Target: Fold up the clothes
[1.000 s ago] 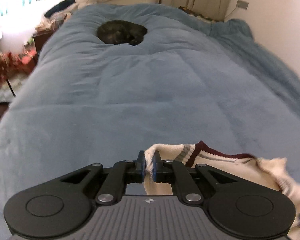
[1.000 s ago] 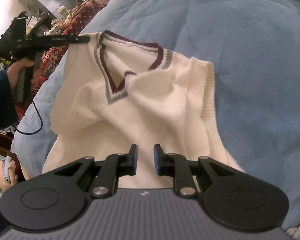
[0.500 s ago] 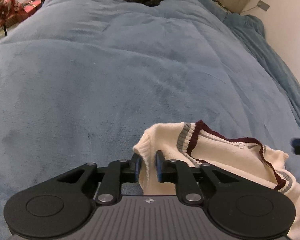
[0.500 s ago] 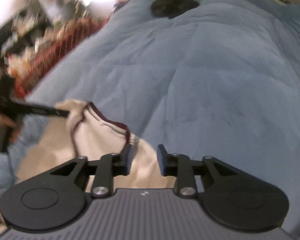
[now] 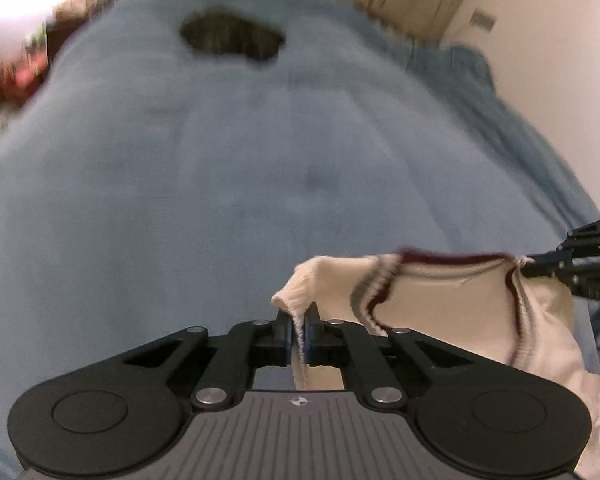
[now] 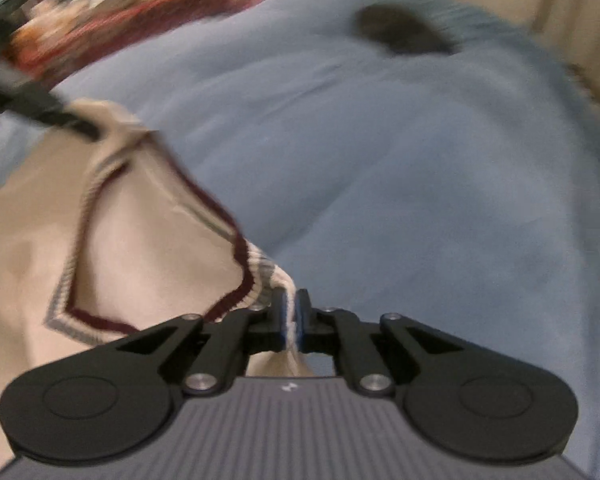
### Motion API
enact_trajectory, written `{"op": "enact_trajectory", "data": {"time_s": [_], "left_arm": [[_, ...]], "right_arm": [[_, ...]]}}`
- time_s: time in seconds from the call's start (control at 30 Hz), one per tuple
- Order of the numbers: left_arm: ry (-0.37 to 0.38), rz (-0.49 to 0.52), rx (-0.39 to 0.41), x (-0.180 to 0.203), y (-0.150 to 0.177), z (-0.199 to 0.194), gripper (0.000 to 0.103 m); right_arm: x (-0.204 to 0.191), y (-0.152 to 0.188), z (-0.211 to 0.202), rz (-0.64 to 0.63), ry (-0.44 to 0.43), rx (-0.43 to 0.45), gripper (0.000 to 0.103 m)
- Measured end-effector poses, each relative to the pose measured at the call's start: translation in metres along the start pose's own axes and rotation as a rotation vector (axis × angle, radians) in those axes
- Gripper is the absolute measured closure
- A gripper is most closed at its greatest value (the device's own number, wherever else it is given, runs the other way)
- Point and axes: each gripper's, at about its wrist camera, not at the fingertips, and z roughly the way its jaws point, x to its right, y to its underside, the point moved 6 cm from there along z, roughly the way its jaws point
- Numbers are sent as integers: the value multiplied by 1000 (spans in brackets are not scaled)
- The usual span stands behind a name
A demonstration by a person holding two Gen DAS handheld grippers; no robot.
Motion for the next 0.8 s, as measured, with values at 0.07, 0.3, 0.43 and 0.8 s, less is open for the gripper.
{"op": "enact_trajectory", "data": {"time_s": [0.07,0.3,0.43,0.8], "left_arm": [[-10,22,50,1,-22,2,97],[-71,130,8,3,-51,62,98],[-76,96,-68,-8,-47,98,96],[23,-158,-84,-50,-61,91,66]], "right_arm": [[24,-18,1,21,58,29,99],[54,-49,50,-29,154,-8,99],[60,-31,91,-19,149,-80,98],[112,-26,80,250,-56,-23,67]]}}
